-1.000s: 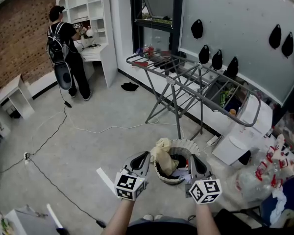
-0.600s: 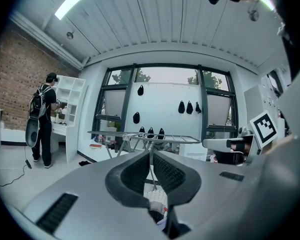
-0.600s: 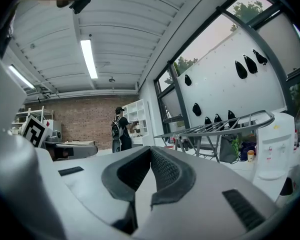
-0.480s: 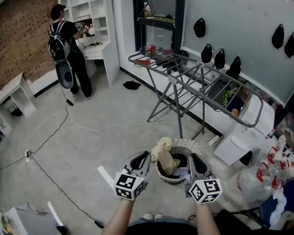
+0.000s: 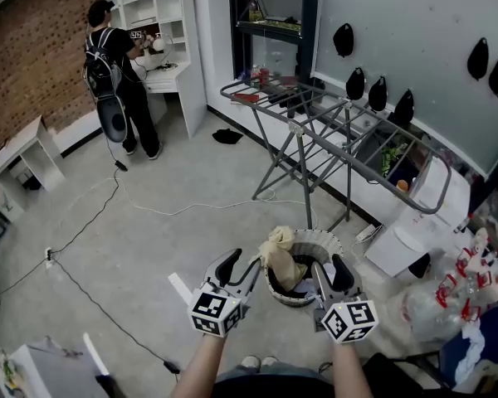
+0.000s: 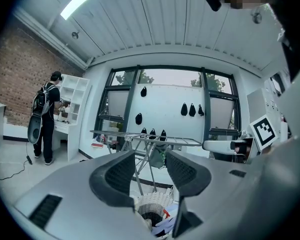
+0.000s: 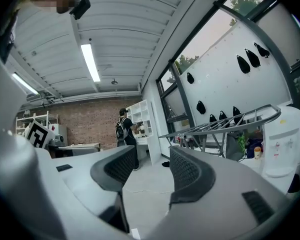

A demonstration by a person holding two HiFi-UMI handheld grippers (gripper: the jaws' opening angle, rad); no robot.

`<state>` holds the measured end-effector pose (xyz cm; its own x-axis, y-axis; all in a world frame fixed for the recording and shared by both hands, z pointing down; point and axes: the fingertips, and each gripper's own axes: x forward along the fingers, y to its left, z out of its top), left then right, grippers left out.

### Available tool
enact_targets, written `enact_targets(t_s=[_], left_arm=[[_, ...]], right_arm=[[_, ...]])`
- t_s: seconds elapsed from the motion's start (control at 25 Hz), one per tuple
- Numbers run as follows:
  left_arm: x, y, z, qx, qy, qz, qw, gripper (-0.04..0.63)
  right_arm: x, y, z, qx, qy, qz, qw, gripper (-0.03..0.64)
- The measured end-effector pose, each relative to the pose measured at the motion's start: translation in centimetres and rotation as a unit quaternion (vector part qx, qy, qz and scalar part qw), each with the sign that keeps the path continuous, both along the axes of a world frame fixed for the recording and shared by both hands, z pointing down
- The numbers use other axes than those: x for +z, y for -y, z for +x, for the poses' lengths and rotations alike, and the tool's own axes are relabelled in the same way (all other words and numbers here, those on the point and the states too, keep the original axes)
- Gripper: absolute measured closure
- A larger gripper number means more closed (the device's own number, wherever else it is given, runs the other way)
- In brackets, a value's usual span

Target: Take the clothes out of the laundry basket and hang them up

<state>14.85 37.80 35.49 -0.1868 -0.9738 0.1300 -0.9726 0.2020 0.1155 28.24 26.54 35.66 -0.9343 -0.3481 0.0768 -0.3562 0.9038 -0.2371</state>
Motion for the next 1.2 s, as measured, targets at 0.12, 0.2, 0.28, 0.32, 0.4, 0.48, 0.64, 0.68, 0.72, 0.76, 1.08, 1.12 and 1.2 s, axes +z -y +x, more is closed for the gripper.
enact_targets(t_s=[0.12, 0.2, 0.28, 0.32, 0.4, 0.48, 0.64, 0.68, 0.72, 0.76, 1.08, 1.12, 1.2], left_arm=[[-0.1, 0.2, -0.3, -0.01, -0.004, -0.002, 0.9999, 0.399], [-0.1, 0.3, -0.4, -0.016, -0.004, -0.003, 0.9999, 0.399], [0.0, 0.3, -0.5, -0.025, -0.003, -0.003, 0.9997, 0.399], [0.1, 0.3, -0.4, -0.03, -0.001, -0.003, 0.9996, 0.399], [0.4, 0.3, -0.4, -0.036, 0.007, -0.008, 0.9993, 0.399], [0.7, 0.5, -0.8, -0.04, 0.017, -0.016, 0.9989, 0.397], [0.5, 0.5, -2.5, -0.057, 0.017, -0.018, 0.9981, 0.398], [0.4, 0.8, -2.9, -0.057, 0.019, -0.019, 0.998, 0.397], [0.4, 1.1, -3.3, -0.056, 0.021, -0.02, 0.998, 0.397], [0.5, 1.5, -3.6, -0.055, 0.022, -0.021, 0.998, 0.397], [2.8, 4.5, -9.8, -0.038, 0.015, -0.031, 0.9987, 0.398], [3.1, 4.9, -11.3, -0.038, 0.01, -0.03, 0.9988, 0.397], [3.9, 5.9, -14.4, -0.036, 0.0, -0.031, 0.9989, 0.398]], right_arm=[[0.3, 0.9, 0.0, -0.002, 0.004, -0.003, 1.0, 0.416], [0.0, 1.4, 0.1, 0.004, 0.004, -0.012, 1.0, 0.416], [0.0, 1.9, 0.4, 0.002, 0.008, -0.014, 1.0, 0.417], [0.2, 2.2, 0.5, -0.002, 0.01, -0.012, 1.0, 0.416], [0.4, 2.7, 1.0, 0.001, 0.013, -0.017, 1.0, 0.416], [0.7, 3.4, 1.3, 0.008, 0.015, -0.024, 1.0, 0.417], [1.1, 4.9, 1.2, 0.013, 0.019, -0.032, 0.999, 0.417], [1.1, 5.2, 1.0, 0.013, 0.02, -0.032, 0.999, 0.417], [1.1, 5.6, 0.7, 0.015, 0.022, -0.032, 0.999, 0.417], [1.1, 6.0, 0.4, 0.016, 0.024, -0.033, 0.999, 0.417], [3.7, 8.5, -5.7, 0.022, 0.018, -0.039, 0.999, 0.417], [4.1, 8.9, -6.9, 0.023, 0.015, -0.039, 0.999, 0.417], [4.8, 10.0, -9.6, 0.027, 0.012, -0.036, 0.999, 0.417]])
